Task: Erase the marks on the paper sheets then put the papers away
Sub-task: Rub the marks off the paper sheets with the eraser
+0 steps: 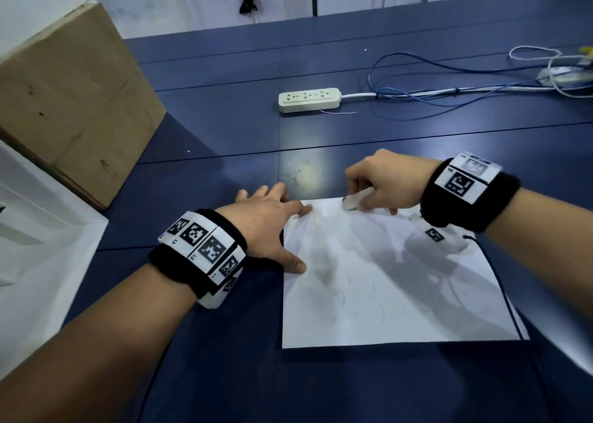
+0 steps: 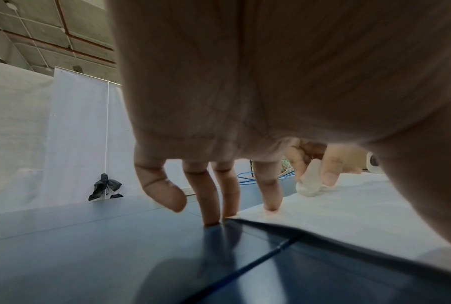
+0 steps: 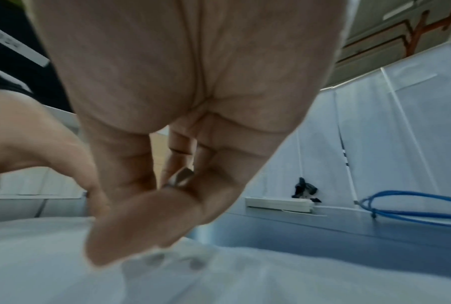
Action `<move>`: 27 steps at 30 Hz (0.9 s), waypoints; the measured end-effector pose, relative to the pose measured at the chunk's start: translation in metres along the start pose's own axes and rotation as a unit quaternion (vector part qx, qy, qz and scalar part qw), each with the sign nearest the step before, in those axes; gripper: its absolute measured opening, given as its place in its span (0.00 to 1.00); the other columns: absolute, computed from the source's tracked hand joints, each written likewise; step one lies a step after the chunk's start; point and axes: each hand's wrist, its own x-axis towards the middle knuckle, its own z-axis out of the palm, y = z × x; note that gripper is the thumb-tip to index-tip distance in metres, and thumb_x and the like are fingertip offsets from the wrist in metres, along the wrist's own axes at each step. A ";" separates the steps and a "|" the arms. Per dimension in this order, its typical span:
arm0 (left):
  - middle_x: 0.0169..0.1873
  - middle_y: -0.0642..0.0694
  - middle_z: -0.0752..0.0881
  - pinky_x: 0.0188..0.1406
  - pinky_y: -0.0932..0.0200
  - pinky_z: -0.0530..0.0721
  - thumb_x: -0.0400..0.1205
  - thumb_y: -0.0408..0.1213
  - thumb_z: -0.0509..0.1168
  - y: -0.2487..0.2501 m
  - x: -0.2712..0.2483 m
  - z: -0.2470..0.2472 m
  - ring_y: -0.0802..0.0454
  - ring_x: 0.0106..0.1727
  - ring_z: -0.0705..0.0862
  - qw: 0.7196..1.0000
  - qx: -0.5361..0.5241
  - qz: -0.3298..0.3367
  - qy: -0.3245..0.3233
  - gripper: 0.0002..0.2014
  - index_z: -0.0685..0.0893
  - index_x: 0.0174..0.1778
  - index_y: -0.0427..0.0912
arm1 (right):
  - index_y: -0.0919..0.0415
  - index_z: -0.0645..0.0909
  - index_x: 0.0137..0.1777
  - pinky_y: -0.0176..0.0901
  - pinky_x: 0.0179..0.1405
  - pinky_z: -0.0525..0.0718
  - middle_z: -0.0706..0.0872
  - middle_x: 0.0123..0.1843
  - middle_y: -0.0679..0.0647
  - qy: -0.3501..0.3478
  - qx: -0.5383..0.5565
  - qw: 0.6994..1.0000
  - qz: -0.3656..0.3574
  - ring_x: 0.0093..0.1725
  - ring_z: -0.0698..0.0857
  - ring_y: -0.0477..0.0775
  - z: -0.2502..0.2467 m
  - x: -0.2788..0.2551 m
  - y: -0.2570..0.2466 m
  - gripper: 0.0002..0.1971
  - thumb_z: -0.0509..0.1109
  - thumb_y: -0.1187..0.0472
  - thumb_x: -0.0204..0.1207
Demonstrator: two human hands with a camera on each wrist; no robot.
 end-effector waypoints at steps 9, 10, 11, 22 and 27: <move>0.62 0.53 0.65 0.69 0.40 0.68 0.58 0.78 0.70 -0.001 0.001 0.002 0.49 0.66 0.67 1.000 -0.008 0.002 0.006 0.55 0.59 0.81 0.65 | 0.52 0.85 0.43 0.41 0.26 0.86 0.90 0.33 0.52 -0.122 0.041 0.991 -0.021 0.24 0.89 0.56 0.005 -0.010 -0.006 0.08 0.79 0.61 0.66; 0.62 0.53 0.65 0.69 0.40 0.68 0.58 0.78 0.70 -0.001 0.001 0.002 0.49 0.66 0.67 1.000 -0.009 0.001 0.007 0.55 0.59 0.81 0.65 | 0.53 0.84 0.44 0.43 0.28 0.86 0.89 0.32 0.51 -0.083 0.033 0.996 -0.009 0.22 0.88 0.54 0.002 -0.004 -0.003 0.08 0.79 0.60 0.68; 0.62 0.53 0.65 0.69 0.40 0.68 0.58 0.78 0.70 -0.001 0.001 0.002 0.49 0.66 0.67 1.000 -0.010 0.001 0.007 0.55 0.60 0.81 0.65 | 0.53 0.83 0.44 0.44 0.30 0.87 0.88 0.32 0.50 -0.050 0.023 0.998 -0.001 0.21 0.87 0.53 -0.001 0.000 0.001 0.07 0.78 0.60 0.69; 0.61 0.53 0.65 0.69 0.39 0.68 0.57 0.77 0.71 -0.002 0.002 0.003 0.49 0.67 0.67 1.000 -0.016 0.003 0.013 0.55 0.61 0.81 0.65 | 0.53 0.83 0.45 0.46 0.28 0.88 0.90 0.33 0.51 -0.117 0.042 0.992 -0.019 0.24 0.88 0.55 0.007 -0.013 -0.009 0.07 0.78 0.60 0.69; 0.61 0.53 0.65 0.69 0.40 0.68 0.57 0.77 0.71 -0.001 0.000 0.002 0.49 0.67 0.67 1.000 -0.017 0.000 0.013 0.55 0.60 0.81 0.65 | 0.53 0.80 0.43 0.44 0.28 0.87 0.88 0.34 0.49 -0.027 0.024 0.999 0.007 0.22 0.88 0.55 0.003 -0.002 0.000 0.06 0.76 0.60 0.71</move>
